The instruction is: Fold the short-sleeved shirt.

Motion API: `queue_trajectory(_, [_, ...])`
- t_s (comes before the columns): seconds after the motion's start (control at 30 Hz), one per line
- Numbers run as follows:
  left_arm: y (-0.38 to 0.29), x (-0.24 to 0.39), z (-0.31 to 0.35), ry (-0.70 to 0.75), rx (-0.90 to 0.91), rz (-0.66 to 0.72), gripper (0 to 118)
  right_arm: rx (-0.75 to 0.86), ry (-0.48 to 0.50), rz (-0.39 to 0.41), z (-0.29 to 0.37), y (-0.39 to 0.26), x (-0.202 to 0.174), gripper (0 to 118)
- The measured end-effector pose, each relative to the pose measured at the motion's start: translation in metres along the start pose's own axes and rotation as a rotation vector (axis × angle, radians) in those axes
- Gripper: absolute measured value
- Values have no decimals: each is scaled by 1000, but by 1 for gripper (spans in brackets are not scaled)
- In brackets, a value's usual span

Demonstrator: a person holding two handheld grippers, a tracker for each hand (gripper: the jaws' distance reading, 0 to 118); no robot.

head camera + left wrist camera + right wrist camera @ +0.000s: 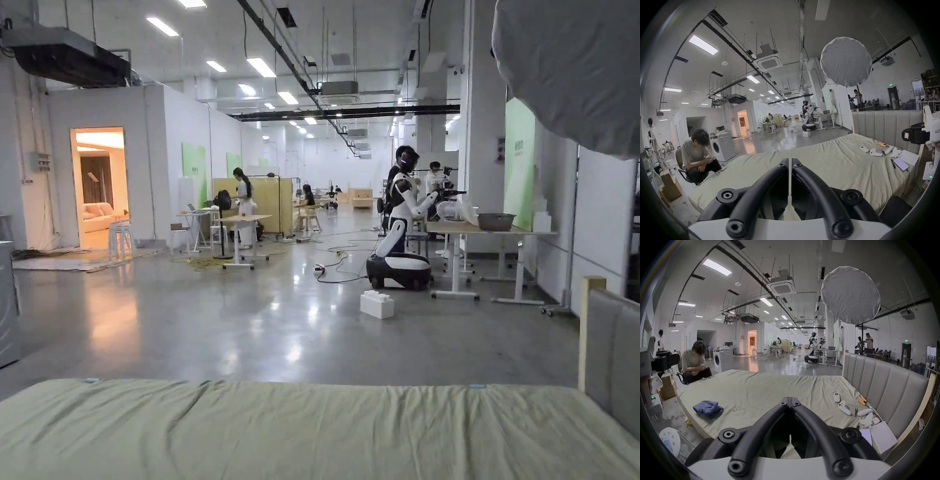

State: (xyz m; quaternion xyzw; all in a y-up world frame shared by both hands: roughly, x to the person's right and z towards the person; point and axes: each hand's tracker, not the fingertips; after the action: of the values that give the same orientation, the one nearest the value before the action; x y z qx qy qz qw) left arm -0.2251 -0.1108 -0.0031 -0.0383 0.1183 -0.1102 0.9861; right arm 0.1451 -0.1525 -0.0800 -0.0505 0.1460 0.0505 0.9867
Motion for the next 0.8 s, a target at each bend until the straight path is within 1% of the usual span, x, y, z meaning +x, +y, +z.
queue_trajectory(0.03, [-1,-1,2,-1,9,13,3,5,1,3,0,-1,0,0])
queue_trajectory(0.07, [-1,-2,4,-1,13,21,3,-16,10,-18,-1,-3,1,0])
queue_trajectory(0.1, [-2,2,1,-38,1,76,3,-11,16,-14,0,-3,0,0])
queue_trajectory(0.17, [-5,4,3,-48,9,68,3,0,33,-15,2,-3,0,0])
queue_trajectory(0.23, [-3,11,0,-14,0,53,3,21,48,-14,4,-3,-1,0])
queue_trajectory(0.3, [-2,8,0,-44,-9,88,3,27,73,-16,5,-4,0,0])
queue_trajectory(0.33, [-2,9,-1,-72,-6,119,3,6,73,-36,5,-5,0,0])
queue_trajectory(0.4, [-3,10,-2,-62,10,124,4,19,64,-26,5,-5,-1,2])
queue_trajectory(0.43, [-4,11,-2,-55,12,121,15,43,58,-17,6,-4,-1,11])
queue_trajectory(0.47, [-4,11,-3,-53,12,120,33,41,63,-24,6,-4,-1,27])
queue_trajectory(0.53, [-5,12,-3,-57,15,118,75,48,68,-65,3,-3,0,70])
queue_trajectory(0.57, [-6,11,-3,-60,12,120,80,41,74,-80,2,-4,0,76])
queue_trajectory(0.63, [-8,12,-1,-77,24,134,81,51,64,-89,1,-3,0,78])
queue_trajectory(0.67, [-7,12,-1,-79,21,143,83,71,56,-79,1,-1,0,83])
queue_trajectory(0.7, [-8,12,-2,-86,19,147,90,83,53,-68,0,1,0,95])
queue_trajectory(0.73, [-8,12,-2,-92,17,149,104,76,52,-76,-1,1,0,113])
queue_trajectory(0.77, [-8,15,-3,-95,13,146,115,76,51,-75,-2,1,0,118])
queue_trajectory(0.8, [-9,17,-4,-96,9,140,118,76,49,-73,-3,1,0,118])
